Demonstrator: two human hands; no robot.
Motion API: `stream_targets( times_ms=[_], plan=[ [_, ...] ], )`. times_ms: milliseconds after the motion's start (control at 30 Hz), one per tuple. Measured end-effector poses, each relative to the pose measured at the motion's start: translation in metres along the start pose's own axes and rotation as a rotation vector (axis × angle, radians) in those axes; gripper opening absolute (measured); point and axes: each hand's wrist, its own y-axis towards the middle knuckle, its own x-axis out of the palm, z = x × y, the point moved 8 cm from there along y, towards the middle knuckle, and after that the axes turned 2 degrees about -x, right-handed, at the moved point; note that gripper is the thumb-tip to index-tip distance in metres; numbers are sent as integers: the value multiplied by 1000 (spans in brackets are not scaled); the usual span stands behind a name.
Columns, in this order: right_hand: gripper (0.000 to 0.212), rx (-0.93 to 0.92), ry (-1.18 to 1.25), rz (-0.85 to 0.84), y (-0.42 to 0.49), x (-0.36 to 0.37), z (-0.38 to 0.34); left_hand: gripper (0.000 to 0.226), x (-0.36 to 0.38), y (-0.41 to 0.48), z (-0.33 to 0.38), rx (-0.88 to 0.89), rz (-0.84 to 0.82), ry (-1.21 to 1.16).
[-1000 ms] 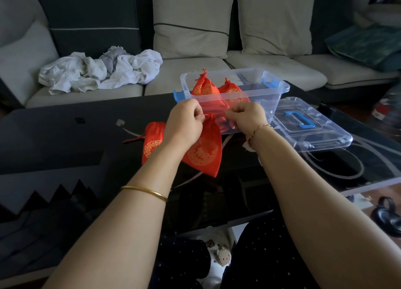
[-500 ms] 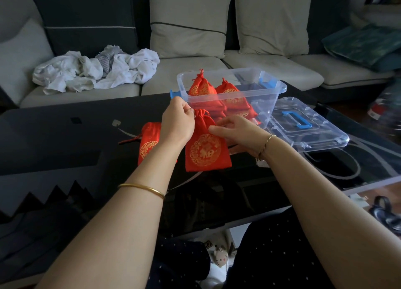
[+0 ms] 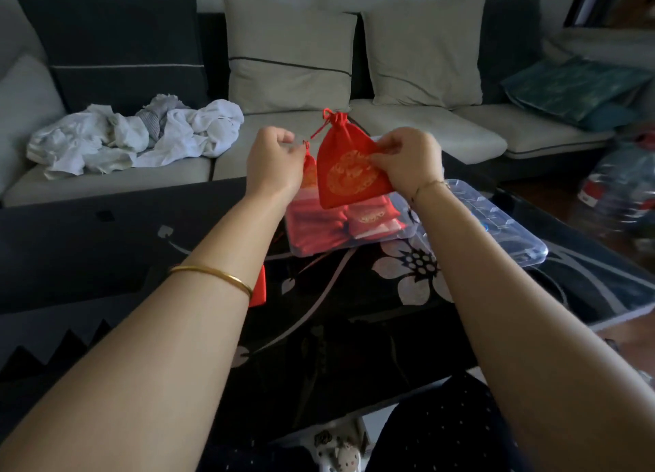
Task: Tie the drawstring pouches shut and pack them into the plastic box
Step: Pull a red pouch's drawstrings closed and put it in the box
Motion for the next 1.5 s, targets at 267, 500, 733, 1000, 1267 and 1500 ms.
stream_targets(
  times_ms=[267,500,733,1000,1267,1500],
  plan=[
    [26,37,-444,-158,99,38,25,24,18,35,-13,6,-39,112],
    [24,151,-804,-612,86,88,61,24,9,44,-31,19,32,138],
    [20,16,-564,-265,70,50,5,24,-41,11,-45,4,279,148],
    [27,-203,-292,-544,-62,117,-73,36,-73,-54,-134,-379,185,436],
    [26,-63,-238,-715,-98,176,-51,36,-74,-56,-140,-344,97,466],
    [28,-122,-40,-201,-26,96,-61,32,-63,-17,-47,88,308,328]
  ],
)
